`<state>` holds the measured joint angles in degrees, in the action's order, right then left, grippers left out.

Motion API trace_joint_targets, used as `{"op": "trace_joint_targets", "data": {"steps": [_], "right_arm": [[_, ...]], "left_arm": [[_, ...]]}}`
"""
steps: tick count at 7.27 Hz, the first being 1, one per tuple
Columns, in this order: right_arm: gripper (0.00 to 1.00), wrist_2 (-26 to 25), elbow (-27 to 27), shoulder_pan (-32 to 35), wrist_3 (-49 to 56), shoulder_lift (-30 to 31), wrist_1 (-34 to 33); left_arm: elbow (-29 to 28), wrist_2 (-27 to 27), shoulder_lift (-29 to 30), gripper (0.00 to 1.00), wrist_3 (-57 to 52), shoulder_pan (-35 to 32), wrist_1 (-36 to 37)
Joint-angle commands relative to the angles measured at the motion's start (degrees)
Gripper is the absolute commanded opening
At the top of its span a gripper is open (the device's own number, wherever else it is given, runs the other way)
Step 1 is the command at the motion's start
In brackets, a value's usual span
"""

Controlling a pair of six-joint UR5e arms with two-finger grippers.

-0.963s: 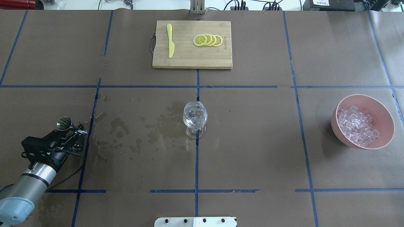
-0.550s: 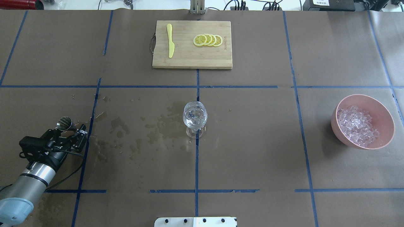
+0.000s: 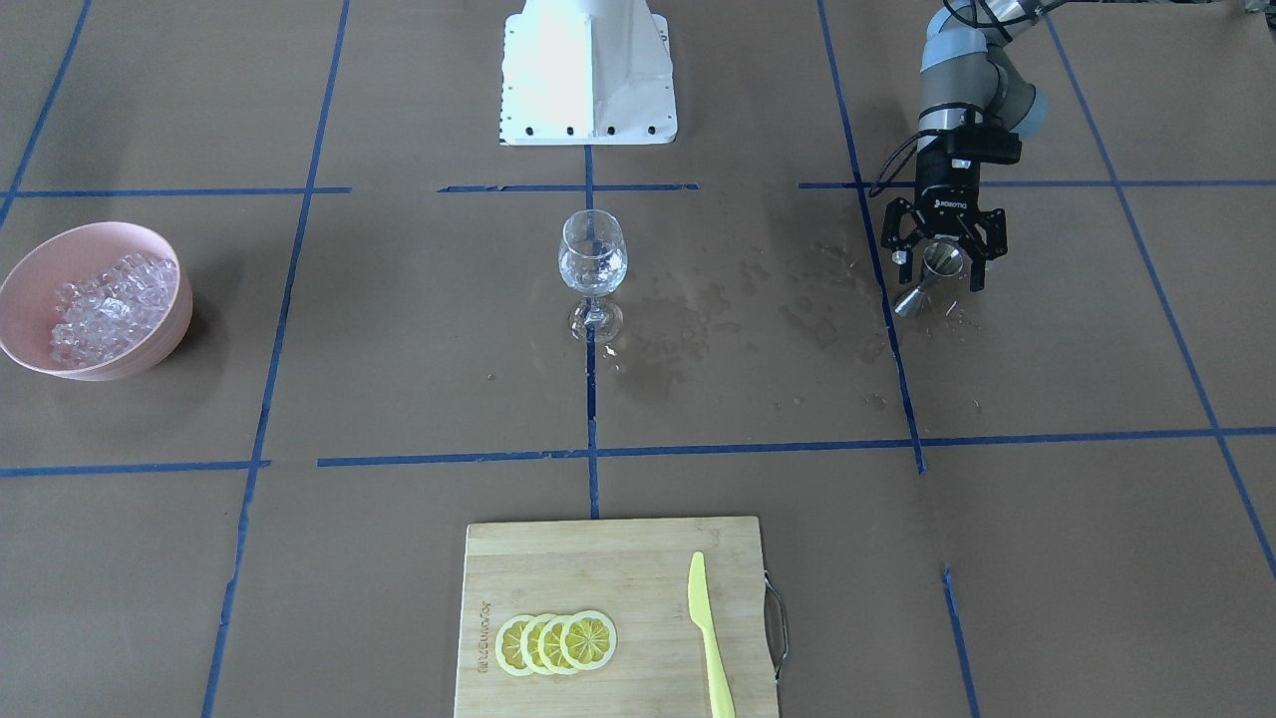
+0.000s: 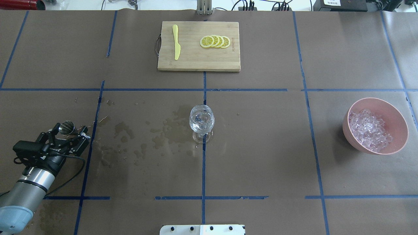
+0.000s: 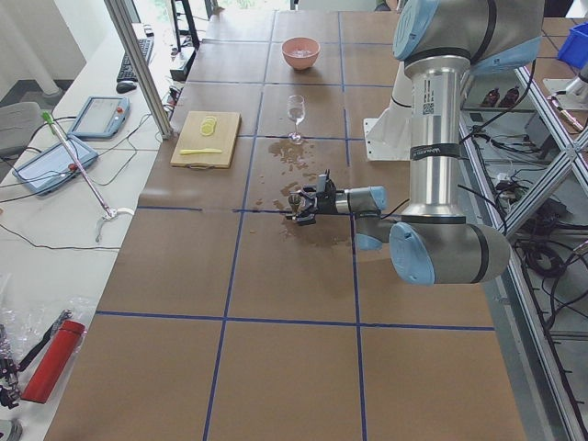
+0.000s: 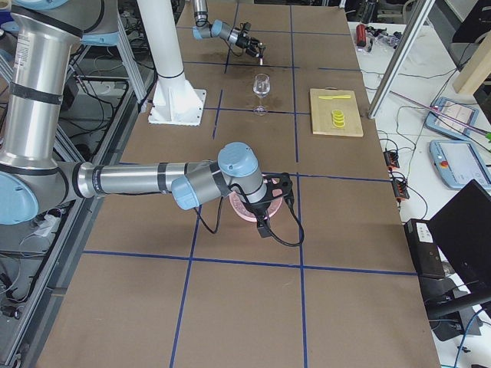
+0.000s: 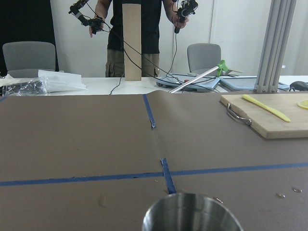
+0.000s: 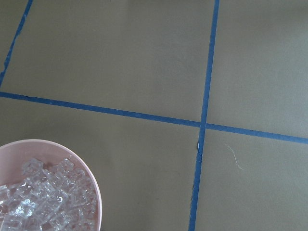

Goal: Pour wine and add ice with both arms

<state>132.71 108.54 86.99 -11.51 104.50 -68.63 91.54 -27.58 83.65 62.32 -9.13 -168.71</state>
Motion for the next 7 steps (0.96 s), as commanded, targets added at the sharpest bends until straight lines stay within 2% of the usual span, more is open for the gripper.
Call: {"op": "trace_joint_targets", "data": {"steps": [1,4,6,7], "right_arm": [[1.00,0.0,0.0,0.0,0.0,0.0,0.0],[1.00,0.0,0.1,-0.1,0.0,0.0,0.0],[1.00,0.0,0.1,0.0,0.0,0.0,0.0],[1.00,0.0,0.1,-0.1,0.0,0.0,0.0]], "left_arm": [[0.4,2.1,-0.1,1.00,-2.8,0.0,-4.4],[1.6,2.8,-0.1,1.00,-13.5,0.0,-16.4],[6.8,2.3,-0.4,1.00,-22.3,-0.1,-18.7],[8.4,-0.7,-0.6,1.00,-24.9,-0.6,-18.7]]}}
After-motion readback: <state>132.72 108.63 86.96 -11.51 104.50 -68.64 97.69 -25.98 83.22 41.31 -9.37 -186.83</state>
